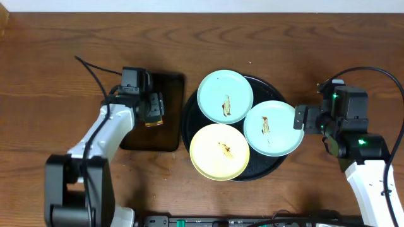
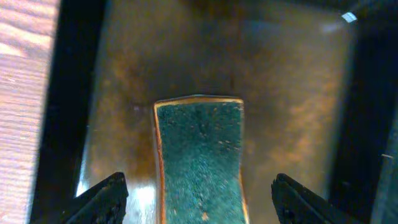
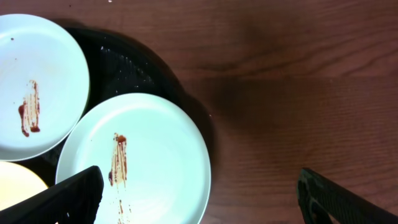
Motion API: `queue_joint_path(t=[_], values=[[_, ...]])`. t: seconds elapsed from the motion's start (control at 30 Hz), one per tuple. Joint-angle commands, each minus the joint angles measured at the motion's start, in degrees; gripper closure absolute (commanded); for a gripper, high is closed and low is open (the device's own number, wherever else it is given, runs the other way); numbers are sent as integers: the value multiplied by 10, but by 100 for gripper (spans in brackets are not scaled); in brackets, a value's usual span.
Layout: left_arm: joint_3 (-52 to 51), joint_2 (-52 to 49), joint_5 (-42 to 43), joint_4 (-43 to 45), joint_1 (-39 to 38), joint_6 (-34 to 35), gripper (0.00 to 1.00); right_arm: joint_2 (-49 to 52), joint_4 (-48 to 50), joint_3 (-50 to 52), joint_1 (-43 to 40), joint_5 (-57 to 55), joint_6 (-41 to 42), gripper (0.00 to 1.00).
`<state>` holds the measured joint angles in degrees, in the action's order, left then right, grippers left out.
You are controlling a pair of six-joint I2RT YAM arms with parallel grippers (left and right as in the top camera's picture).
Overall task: Clean dirty plates on tray and stack at the side
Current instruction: 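Move the left gripper over the sponge on the black tray, then grasp the orange-green sponge with the left gripper and lift it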
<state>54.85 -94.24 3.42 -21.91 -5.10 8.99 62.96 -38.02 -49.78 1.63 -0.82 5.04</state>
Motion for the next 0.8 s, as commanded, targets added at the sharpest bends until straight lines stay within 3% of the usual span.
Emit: queue_joint_path(t=[0.0, 0.1, 0.37, 0.5, 0.77], values=[[8, -20, -11, 7, -1, -6, 32, 1, 0, -8, 6, 2, 7, 3], [8, -32, -11, 12, -2, -6, 38, 1, 1, -8, 6, 2, 7, 3], [7, -48, -11, 13, -18, -6, 41, 0, 0, -8, 6, 3, 7, 4], [7, -50, -11, 11, -22, -6, 53, 0, 0, -8, 6, 3, 7, 4], [-2, -66, -11, 8, -23, -1, 57, 0, -13, -8, 6, 2, 7, 4]])
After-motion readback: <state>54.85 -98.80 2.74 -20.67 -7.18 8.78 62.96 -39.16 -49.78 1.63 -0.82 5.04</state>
